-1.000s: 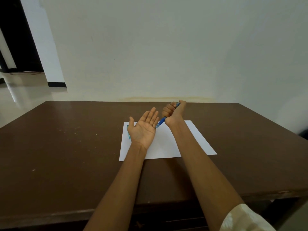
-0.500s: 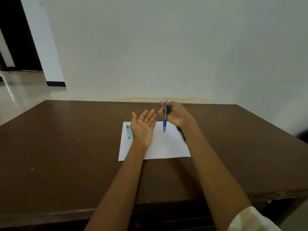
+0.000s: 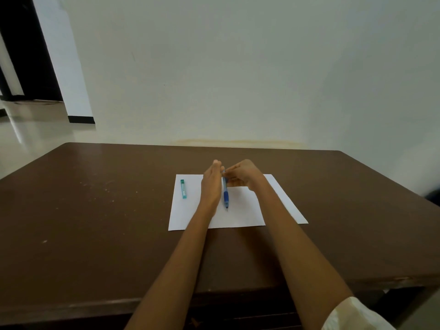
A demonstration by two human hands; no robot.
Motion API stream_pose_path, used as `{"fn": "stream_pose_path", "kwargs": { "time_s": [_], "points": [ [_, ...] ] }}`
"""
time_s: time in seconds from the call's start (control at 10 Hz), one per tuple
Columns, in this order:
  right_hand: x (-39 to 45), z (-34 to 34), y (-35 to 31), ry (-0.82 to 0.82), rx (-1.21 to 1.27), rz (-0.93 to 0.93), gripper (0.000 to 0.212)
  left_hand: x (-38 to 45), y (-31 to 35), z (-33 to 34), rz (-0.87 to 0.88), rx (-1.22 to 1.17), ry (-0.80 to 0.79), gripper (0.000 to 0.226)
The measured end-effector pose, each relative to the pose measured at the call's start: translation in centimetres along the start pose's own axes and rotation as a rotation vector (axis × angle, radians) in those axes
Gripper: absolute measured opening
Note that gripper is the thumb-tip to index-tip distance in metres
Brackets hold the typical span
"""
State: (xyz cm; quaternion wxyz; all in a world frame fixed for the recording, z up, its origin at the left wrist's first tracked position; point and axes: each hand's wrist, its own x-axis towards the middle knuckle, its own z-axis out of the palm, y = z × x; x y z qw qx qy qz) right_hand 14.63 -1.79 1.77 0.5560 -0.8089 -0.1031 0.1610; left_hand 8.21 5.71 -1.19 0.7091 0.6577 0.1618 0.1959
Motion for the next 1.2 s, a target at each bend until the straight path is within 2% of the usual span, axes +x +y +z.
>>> {"fn": "stream_pose_path", "kwargs": {
  "time_s": [0.1,0.2,0.3,0.4,0.9,1.0,1.1,1.2],
  "points": [
    [0.0,0.2,0.3,-0.016,-0.017,0.031,0.021,-0.2,-0.1,0.3,-0.034,0.066,0.051,0.032],
    [0.1,0.3,0.5,0.005,-0.046,0.046,0.020,-0.6,-0.1,0.3,-0.069,0.057,0.032,0.035],
    [0.4,0.4,0.9,0.038,-0.096,0.065,0.022,-0.4,-0.3,0.3,-0.099,0.092,0.037,0.052],
    [0.4,0.5,1.0,0.037,-0.096,0.092,0.021,-0.1,-0.6,0.3,-0.110,0.087,0.035,0.054],
    [0.3,0.8,1.1,0.054,-0.110,0.103,0.024,0.2,-0.7,0.3,-0.130,0.088,0.040,0.054],
    [0.3,0.5,1.1,0.099,-0.115,0.050,0.027,-0.1,-0.5,0.3,-0.153,0.123,0.038,0.055],
    [0.2,-0.3,0.7,0.107,-0.027,-0.057,0.028,-0.4,-0.5,0.0,-0.069,0.128,0.072,0.051],
    [-0.5,-0.9,0.1,0.107,-0.064,-0.160,0.024,-1.2,-0.8,-0.3,0.032,0.179,0.123,0.045]
  ]
}}
